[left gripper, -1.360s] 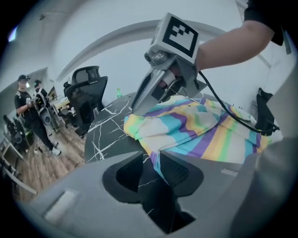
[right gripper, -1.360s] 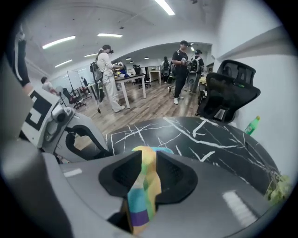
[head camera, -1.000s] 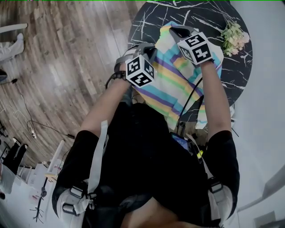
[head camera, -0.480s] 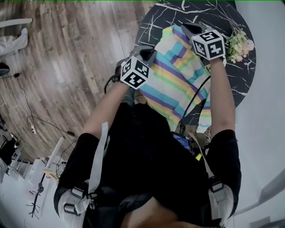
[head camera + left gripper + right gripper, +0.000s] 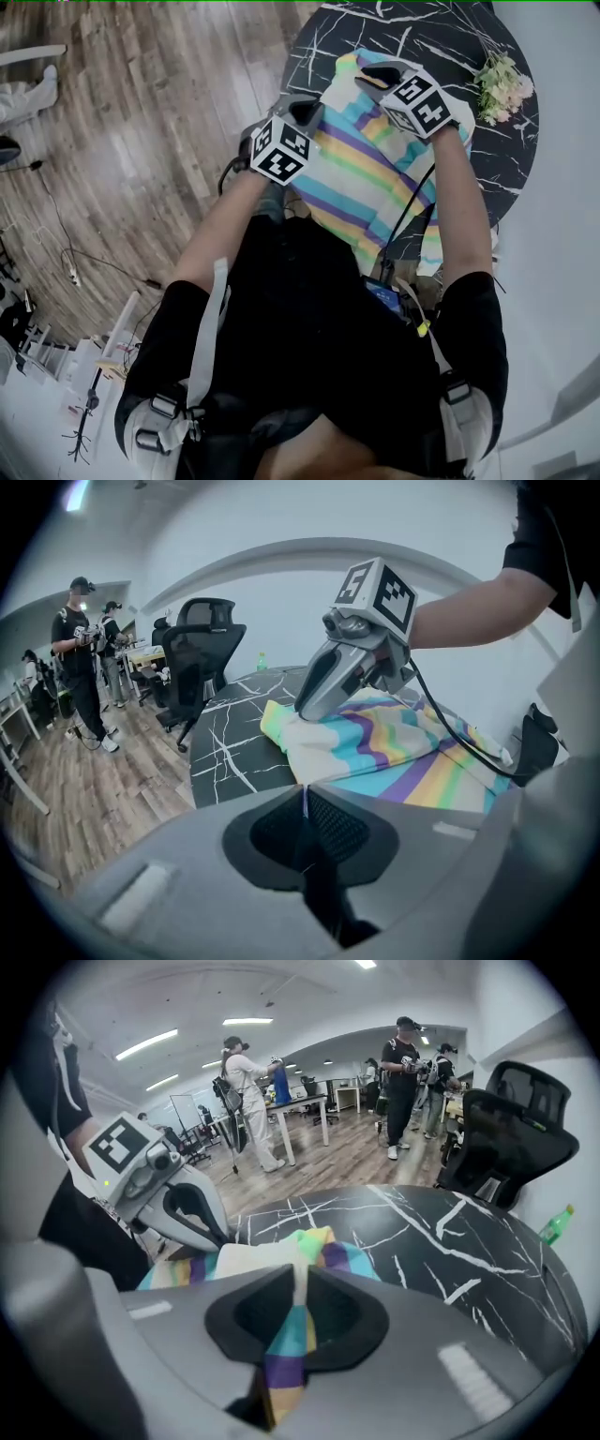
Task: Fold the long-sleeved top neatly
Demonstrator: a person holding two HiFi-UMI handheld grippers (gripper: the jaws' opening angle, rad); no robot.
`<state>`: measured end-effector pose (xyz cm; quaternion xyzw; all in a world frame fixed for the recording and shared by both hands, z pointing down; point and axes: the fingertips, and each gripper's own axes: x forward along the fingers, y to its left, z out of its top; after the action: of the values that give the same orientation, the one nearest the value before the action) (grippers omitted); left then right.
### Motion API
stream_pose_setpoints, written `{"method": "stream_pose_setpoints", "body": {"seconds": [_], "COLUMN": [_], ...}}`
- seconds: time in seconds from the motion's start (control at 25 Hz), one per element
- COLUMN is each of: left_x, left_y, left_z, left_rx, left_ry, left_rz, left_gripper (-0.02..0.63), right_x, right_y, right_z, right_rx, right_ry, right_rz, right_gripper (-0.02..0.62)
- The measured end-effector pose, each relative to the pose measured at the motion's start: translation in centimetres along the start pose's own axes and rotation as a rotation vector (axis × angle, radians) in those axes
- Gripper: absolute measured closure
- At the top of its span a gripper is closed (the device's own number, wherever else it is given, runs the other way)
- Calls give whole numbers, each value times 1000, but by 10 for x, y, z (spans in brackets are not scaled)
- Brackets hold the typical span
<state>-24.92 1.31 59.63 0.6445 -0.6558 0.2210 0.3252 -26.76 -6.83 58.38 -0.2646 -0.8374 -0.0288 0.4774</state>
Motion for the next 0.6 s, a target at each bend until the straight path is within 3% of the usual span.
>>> {"method": "stream_pose_setpoints", "body": {"seconds": [0.04,0.08,0.24,0.4,0.52,0.6], "left_x": [0,-1,-5,-7,-12,-16], "left_y": [0,0,5,12,27,37], "left_z": [0,-1,-1,-7,-23,-32], "left_rx": [0,1,-15,-47,-96,-140], "left_ry": [1,1,-8,-3,36,46], "left_rz": [3,6,21,43,105,118], "left_gripper": [585,589,594,597,600,598], "right_x": [1,0,-15,-32,-43,-43], "right_y": [-1,-1,-14,-48,-78,-82], "right_z": [0,1,14,18,12,13], "right_rx": [-5,-5,16,56,125,167], "right_ry": [-4,-14,-95,-156,-180,-193], "right_rz": [-5,-8,-56,-223,-363,-362], "right_gripper": [577,584,586,586,586,586]}}
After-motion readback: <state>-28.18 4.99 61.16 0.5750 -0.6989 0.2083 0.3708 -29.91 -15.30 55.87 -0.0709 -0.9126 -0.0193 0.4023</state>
